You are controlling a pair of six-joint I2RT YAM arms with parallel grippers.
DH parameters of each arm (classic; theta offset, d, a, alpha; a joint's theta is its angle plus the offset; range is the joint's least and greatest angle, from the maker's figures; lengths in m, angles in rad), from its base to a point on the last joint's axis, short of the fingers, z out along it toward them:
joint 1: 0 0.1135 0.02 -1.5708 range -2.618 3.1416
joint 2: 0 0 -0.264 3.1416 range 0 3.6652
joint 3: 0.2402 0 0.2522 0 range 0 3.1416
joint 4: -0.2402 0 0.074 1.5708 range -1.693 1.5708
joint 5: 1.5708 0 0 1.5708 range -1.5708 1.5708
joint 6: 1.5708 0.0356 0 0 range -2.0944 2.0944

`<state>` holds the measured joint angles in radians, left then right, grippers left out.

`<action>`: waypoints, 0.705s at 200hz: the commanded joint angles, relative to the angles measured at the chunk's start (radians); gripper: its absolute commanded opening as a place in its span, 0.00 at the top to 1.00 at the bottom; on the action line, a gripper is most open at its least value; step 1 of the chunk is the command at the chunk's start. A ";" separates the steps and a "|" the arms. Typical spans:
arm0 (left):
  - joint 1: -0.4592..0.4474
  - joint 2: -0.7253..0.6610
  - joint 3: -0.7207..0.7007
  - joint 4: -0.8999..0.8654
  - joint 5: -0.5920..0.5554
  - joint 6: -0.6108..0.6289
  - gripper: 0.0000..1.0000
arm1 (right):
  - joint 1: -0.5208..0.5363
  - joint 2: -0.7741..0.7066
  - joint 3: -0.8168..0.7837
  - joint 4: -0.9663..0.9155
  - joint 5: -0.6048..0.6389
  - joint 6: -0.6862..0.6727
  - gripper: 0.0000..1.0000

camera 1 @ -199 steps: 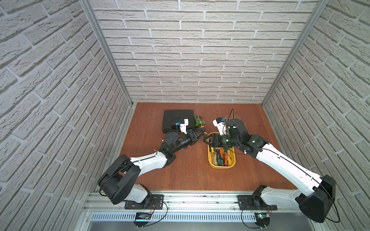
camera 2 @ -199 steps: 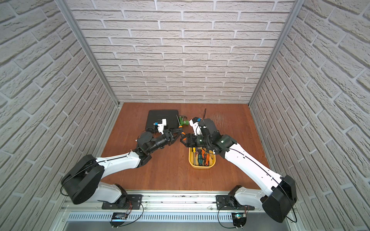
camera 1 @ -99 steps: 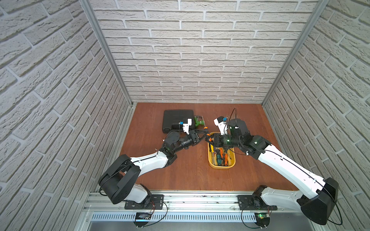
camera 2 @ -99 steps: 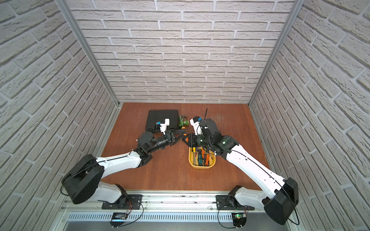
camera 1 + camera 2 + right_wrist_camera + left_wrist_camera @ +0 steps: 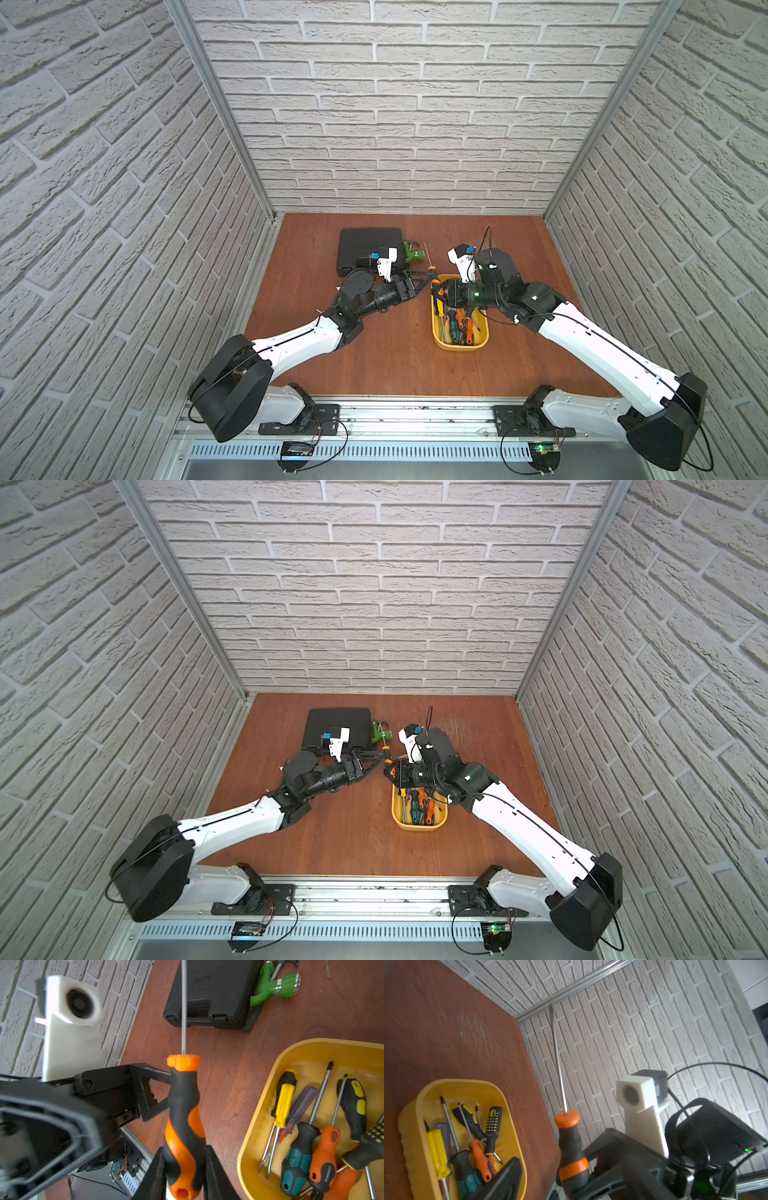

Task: Put the screwdriver on the desktop into the storage box
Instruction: Place the screwdriver in the storage box.

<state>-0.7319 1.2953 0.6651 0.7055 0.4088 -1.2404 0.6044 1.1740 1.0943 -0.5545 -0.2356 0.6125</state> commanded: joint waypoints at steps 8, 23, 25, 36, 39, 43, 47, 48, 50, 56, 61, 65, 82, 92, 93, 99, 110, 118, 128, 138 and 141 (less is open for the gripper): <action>-0.005 -0.106 0.068 -0.243 -0.071 0.188 0.02 | 0.012 -0.028 0.043 -0.050 0.093 -0.038 0.97; -0.012 -0.156 0.101 -0.395 -0.146 0.266 0.02 | 0.012 -0.027 0.053 -0.087 0.142 -0.051 0.97; -0.013 -0.162 0.105 -0.418 -0.159 0.278 0.02 | 0.012 -0.026 0.054 -0.091 0.149 -0.052 0.97; -0.025 -0.200 0.126 -0.529 -0.245 0.339 0.02 | 0.012 -0.022 0.062 -0.121 0.190 -0.057 0.97; -0.029 -0.210 0.131 -0.555 -0.269 0.357 0.02 | 0.011 -0.021 0.064 -0.128 0.200 -0.056 0.97; -0.035 -0.222 0.136 -0.588 -0.300 0.377 0.02 | 0.012 -0.019 0.069 -0.140 0.217 -0.056 0.97; -0.039 -0.235 0.143 -0.620 -0.332 0.398 0.02 | 0.011 -0.018 0.072 -0.151 0.233 -0.054 0.97; -0.040 -0.238 0.144 -0.628 -0.340 0.402 0.02 | 0.012 -0.017 0.073 -0.154 0.237 -0.054 0.97; -0.042 -0.244 0.147 -0.644 -0.355 0.410 0.02 | 0.011 -0.016 0.074 -0.160 0.246 -0.053 0.97; -0.045 -0.259 0.156 -0.686 -0.397 0.428 0.02 | 0.011 -0.014 0.079 -0.176 0.266 -0.050 0.97; -0.045 -0.271 0.163 -0.719 -0.425 0.439 0.02 | 0.010 -0.012 0.079 -0.186 0.287 -0.047 0.97; -0.046 -0.280 0.170 -0.742 -0.446 0.449 0.02 | 0.010 -0.013 0.079 -0.194 0.302 -0.045 0.97; -0.045 -0.321 0.188 -0.820 -0.525 0.490 0.02 | 0.012 -0.006 0.065 -0.215 0.351 -0.036 0.97; -0.043 -0.349 0.191 -0.847 -0.558 0.507 0.02 | 0.011 0.002 0.044 -0.227 0.373 -0.017 0.97; -0.043 -0.352 0.191 -0.849 -0.562 0.509 0.02 | 0.011 0.002 0.043 -0.228 0.374 -0.016 0.97; -0.044 -0.371 0.189 -0.861 -0.582 0.515 0.02 | 0.011 0.007 0.032 -0.236 0.376 -0.008 0.97; -0.041 -0.408 0.174 -0.879 -0.623 0.518 0.02 | 0.012 0.018 0.014 -0.247 0.368 0.004 0.97; -0.038 -0.438 0.156 -0.878 -0.636 0.516 0.02 | 0.010 0.022 -0.002 -0.251 0.365 0.013 0.97; -0.028 -0.475 0.120 -0.856 -0.636 0.497 0.02 | 0.012 0.022 -0.021 -0.247 0.364 0.023 0.97; -0.016 -0.505 0.075 -0.824 -0.629 0.464 0.02 | 0.012 0.021 -0.039 -0.238 0.365 0.032 0.97; -0.011 -0.513 0.063 -0.812 -0.620 0.454 0.02 | 0.012 0.020 -0.043 -0.236 0.364 0.035 0.97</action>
<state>-0.7677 0.8463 0.8032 -0.1265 -0.1558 -0.7738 0.6090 1.1900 1.0946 -0.7834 0.0978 0.6113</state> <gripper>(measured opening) 0.983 0.293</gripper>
